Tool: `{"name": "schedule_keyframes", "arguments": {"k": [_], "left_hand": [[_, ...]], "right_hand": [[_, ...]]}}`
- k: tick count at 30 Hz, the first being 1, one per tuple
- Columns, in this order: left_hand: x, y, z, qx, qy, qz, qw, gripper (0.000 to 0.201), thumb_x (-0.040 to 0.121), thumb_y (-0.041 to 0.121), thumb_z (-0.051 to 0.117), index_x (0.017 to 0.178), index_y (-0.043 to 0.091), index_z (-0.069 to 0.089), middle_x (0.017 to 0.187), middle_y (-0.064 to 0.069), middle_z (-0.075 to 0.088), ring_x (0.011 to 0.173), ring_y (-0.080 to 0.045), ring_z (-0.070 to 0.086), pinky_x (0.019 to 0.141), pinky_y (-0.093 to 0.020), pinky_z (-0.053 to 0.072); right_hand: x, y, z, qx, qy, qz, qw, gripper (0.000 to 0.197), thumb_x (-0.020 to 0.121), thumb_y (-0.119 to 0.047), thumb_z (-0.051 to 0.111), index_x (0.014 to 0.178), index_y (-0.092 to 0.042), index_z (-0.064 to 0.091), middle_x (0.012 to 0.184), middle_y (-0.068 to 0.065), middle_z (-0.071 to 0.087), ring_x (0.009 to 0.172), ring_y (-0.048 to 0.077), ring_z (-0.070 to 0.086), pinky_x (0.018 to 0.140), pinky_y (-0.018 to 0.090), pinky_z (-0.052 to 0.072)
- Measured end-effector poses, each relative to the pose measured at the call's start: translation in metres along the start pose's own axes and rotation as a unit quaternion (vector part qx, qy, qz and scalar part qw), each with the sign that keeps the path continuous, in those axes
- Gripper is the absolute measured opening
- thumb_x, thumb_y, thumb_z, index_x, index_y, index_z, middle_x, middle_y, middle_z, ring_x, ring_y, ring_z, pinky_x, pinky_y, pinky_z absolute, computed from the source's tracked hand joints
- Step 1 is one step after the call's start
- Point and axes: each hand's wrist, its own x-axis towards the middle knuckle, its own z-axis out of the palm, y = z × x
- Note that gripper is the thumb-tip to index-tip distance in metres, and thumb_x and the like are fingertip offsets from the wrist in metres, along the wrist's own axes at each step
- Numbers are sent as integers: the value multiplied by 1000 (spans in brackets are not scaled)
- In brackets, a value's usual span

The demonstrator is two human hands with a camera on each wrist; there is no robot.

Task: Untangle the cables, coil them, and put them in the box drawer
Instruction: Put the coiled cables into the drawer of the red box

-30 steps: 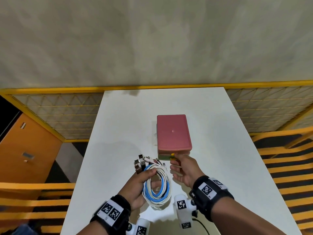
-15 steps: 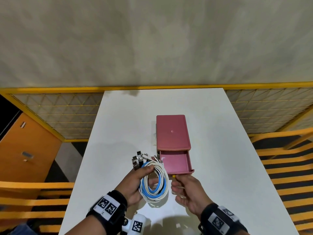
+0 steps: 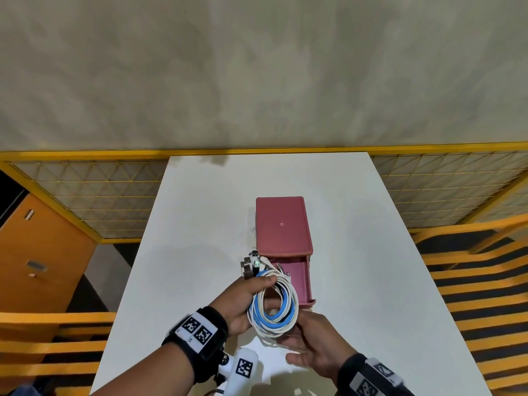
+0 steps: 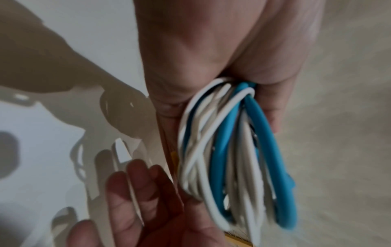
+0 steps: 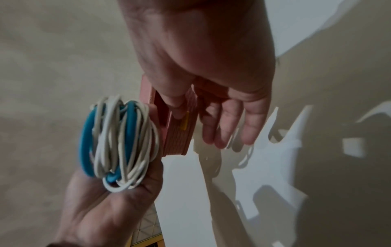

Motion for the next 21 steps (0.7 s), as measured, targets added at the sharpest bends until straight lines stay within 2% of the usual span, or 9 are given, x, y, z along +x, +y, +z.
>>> {"name": "schedule_keyframes", "arguments": {"k": [1, 3, 6, 9, 11, 13, 15, 17, 21], "left_hand": [[3, 1, 3, 6, -1, -9, 1000, 30, 94, 11, 60, 122, -1, 63, 117, -22, 69, 86, -37, 73, 95, -51, 48], [10, 4, 12, 16, 3, -29, 999, 23, 96, 10, 57, 114, 0, 67, 112, -22, 70, 84, -34, 73, 86, -44, 57], [17, 11, 26, 26, 4, -83, 996, 20, 97, 14, 56, 99, 0, 70, 94, -20, 73, 78, -30, 73, 76, -38, 62], [20, 18, 38, 38, -13, -142, 989, 26, 96, 20, 57, 93, 0, 72, 91, -18, 74, 78, -28, 74, 78, -38, 60], [21, 21, 44, 51, -19, -171, 984, 36, 99, 21, 53, 81, -1, 75, 83, -17, 76, 71, -27, 75, 68, -35, 62], [19, 24, 51, 67, -27, -188, 980, 45, 101, 20, 49, 72, -2, 75, 71, -15, 75, 60, -25, 74, 55, -31, 61], [19, 26, 55, 101, -29, -205, 973, 42, 102, 23, 48, 75, 1, 71, 64, -12, 74, 54, -22, 73, 49, -28, 58], [19, 28, 58, 137, -22, -214, 967, 39, 102, 27, 49, 80, 2, 68, 65, -12, 74, 54, -21, 73, 49, -29, 59], [26, 24, 58, 167, 1, -208, 964, 38, 100, 37, 53, 93, 2, 67, 76, -14, 77, 63, -23, 75, 62, -36, 63]], "right_hand": [[-3, -1, -3, -6, 2, -1, 1000, 36, 86, -41, 56, 108, -18, 73, 90, 3, 76, 81, 19, 72, 73, 35, 49], [-7, -7, -12, -14, 16, -18, 1000, 40, 87, -44, 53, 105, -15, 74, 81, 5, 72, 77, 21, 69, 70, 35, 51], [-16, -21, -29, -1, 29, -59, 998, 48, 93, -50, 49, 100, -11, 74, 76, 8, 70, 76, 23, 70, 68, 37, 53], [-19, -32, -39, 10, 39, -82, 996, 44, 98, -52, 41, 106, -17, 67, 81, 8, 75, 78, 26, 73, 66, 39, 56], [-21, -38, -40, 2, 47, -92, 995, 34, 100, -48, 43, 112, -21, 60, 85, 8, 77, 73, 26, 74, 66, 39, 57], [-21, -42, -39, -8, 50, -94, 994, 30, 101, -44, 45, 114, -22, 61, 87, 10, 77, 70, 26, 73, 65, 37, 57], [-23, -46, -40, -18, 47, -92, 995, 30, 100, -42, 46, 112, -21, 64, 87, 12, 77, 68, 26, 73, 66, 36, 57], [-25, -49, -42, -26, 45, -91, 994, 30, 99, -41, 47, 109, -20, 66, 85, 13, 77, 67, 25, 73, 68, 36, 58], [-25, -58, -45, -55, 52, -91, 993, 29, 98, -38, 49, 107, -17, 67, 83, 12, 77, 67, 26, 72, 69, 37, 59]]}}
